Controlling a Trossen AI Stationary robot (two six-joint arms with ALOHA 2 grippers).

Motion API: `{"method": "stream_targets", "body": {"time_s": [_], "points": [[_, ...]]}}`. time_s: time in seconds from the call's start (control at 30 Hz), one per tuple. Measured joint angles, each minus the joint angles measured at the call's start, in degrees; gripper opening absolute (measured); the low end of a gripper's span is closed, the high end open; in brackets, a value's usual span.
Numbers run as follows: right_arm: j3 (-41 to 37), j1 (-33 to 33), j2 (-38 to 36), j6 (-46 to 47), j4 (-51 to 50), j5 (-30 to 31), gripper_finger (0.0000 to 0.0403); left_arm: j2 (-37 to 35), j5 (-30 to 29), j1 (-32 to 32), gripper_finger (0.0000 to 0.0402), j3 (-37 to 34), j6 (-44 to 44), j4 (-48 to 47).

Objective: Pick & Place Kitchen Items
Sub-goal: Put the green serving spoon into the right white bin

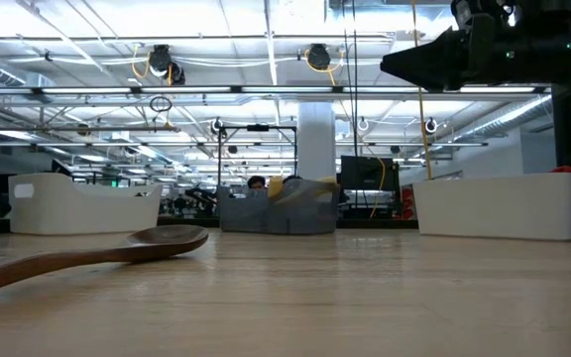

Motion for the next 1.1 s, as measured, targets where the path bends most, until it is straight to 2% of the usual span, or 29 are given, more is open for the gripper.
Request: {"method": "stream_targets", "body": {"time_s": [0.43,0.7,0.93,1.1], "points": [[0.0,0.0,0.0,-0.3,0.0,0.0,0.0169,0.0,-1.5,-0.1,0.0084,0.0,6.7,-1.1],[0.0,0.0,0.0,-1.5,0.0,0.2,0.0169,0.0,-1.6,0.0,0.0017,0.0,9.4,-1.1],[0.0,0.0,0.0,-1.4,0.0,0.2,0.0169,0.0,-4.4,0.4,0.0038,0.0,11.5,-0.8],[0.0,0.0,0.0,0.0,0.0,0.2,0.0169,0.0,-5.7,1.1,0.0016,0.0,14.7,-0.7]]}}
